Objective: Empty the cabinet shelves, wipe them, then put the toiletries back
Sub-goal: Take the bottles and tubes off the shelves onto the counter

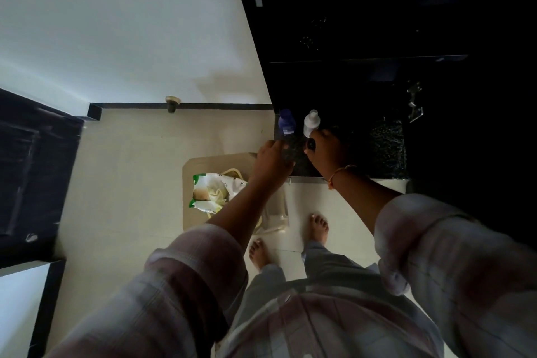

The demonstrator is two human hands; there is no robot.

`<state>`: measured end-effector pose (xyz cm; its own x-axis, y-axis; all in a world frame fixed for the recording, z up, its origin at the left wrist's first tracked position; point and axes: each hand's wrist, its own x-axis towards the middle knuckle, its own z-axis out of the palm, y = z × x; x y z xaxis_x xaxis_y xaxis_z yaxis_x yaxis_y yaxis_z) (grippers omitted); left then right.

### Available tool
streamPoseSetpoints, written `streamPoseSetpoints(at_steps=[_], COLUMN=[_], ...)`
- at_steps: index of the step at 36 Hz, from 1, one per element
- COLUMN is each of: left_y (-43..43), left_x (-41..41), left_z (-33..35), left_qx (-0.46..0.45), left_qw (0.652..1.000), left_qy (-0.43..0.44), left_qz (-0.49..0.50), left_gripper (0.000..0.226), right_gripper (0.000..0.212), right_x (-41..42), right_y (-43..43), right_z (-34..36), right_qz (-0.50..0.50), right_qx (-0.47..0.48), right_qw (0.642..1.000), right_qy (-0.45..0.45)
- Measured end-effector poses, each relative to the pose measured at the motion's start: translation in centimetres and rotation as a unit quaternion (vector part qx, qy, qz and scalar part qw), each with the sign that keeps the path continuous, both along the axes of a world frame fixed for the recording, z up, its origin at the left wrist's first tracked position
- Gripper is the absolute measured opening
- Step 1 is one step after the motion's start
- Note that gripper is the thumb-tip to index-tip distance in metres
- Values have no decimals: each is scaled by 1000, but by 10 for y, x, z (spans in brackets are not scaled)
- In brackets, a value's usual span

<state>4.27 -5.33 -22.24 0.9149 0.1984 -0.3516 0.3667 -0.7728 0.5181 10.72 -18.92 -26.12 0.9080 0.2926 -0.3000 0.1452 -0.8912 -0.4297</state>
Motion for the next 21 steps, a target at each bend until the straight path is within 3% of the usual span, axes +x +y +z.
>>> streamPoseSetpoints(at_steps=[21], left_y=[-5], left_x=[-7], left_z=[0], left_qx=[0], left_qw=[1000], left_qy=[-15], left_qz=[-7], left_gripper=[44], right_gripper=[52], right_x=[-13], right_y=[-7], right_z=[-1], right_qz=[2], right_qx=[7], right_qw=[1000], right_qy=[-9])
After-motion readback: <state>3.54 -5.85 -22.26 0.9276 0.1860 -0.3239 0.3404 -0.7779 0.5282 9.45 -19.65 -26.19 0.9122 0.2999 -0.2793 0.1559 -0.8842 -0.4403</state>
